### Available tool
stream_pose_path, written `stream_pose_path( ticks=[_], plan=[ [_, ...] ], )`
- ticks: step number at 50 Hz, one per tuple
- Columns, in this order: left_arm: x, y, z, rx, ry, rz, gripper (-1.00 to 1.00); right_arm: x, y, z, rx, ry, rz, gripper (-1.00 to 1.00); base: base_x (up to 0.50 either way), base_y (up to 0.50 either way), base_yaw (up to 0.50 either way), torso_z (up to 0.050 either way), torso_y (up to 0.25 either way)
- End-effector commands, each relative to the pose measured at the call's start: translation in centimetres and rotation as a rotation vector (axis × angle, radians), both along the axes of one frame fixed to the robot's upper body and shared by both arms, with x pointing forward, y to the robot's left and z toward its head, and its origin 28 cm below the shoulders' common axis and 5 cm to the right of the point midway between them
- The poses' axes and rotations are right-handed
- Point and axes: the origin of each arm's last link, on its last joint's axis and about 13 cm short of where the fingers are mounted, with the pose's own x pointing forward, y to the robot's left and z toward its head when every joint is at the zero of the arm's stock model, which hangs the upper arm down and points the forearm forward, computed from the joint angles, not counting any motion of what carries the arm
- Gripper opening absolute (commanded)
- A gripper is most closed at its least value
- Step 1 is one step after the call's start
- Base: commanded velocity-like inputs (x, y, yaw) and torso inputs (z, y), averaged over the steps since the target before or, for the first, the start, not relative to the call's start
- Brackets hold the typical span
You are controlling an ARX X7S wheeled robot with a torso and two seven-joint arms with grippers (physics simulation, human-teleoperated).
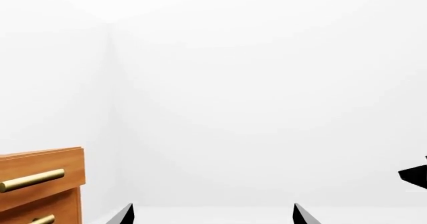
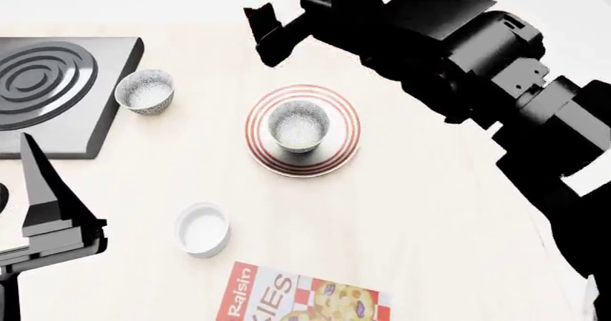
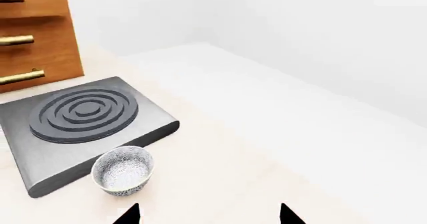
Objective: Pick the akita bowl next to the cookies box and place it on the plate.
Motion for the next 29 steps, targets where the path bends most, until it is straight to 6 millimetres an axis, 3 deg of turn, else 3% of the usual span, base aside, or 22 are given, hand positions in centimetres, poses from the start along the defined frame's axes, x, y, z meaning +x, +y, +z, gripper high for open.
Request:
stream_pose_path(
  ticks=[1, 7, 9, 14, 17, 18, 23, 29],
  plan=[
    [0.0, -0.1, 0.1, 0.005, -0.001, -0.005, 1.0, -11.4, -5.9, 12.3, 0.416, -0.459, 0.11, 1.0, 0.0, 0.0, 0.0, 0.0, 0.0],
    [-0.1, -0.1, 0.1, 0.004, -0.005, -0.006, 1.0, -20.5, -9.4, 14.9, 0.549, -0.77, 0.113, 1.0, 0.0, 0.0, 0.0, 0.0, 0.0],
    [-0.1, -0.1, 0.1, 0.006, -0.006, -0.007, 1.0, -24.0, -10.5, 15.2, 0.563, -0.874, 0.102, 1.0, 0.0, 0.0, 0.0, 0.0, 0.0],
    [-0.2, -0.1, 0.2, 0.006, -0.008, -0.005, 1.0, -29.4, -11.6, 14.4, 0.536, -1.092, 0.049, 1.0, 0.0, 0.0, 0.0, 0.0, 0.0],
    [-0.2, -0.2, 0.2, 0.007, -0.008, -0.006, 1.0, -31.5, -12.0, 13.9, 0.561, -1.167, 0.052, 1.0, 0.0, 0.0, 0.0, 0.0, 0.0],
    [-0.2, -0.2, 0.2, 0.007, -0.008, -0.006, 1.0, -33.3, -12.3, 13.5, 0.582, -1.226, 0.054, 1.0, 0.0, 0.0, 0.0, 0.0, 0.0],
    [-0.2, -0.1, 0.3, 0.005, -0.009, -0.004, 1.0, -37.6, -12.9, 12.2, 0.66, -1.352, 0.122, 1.0, 0.0, 0.0, 0.0, 0.0, 0.0],
    [-0.2, -0.1, 0.3, 0.004, -0.01, -0.005, 1.0, -40.6, -12.7, 10.6, 0.669, -1.454, 0.192, 1.0, 0.0, 0.0, 0.0, 0.0, 0.0]
  ],
)
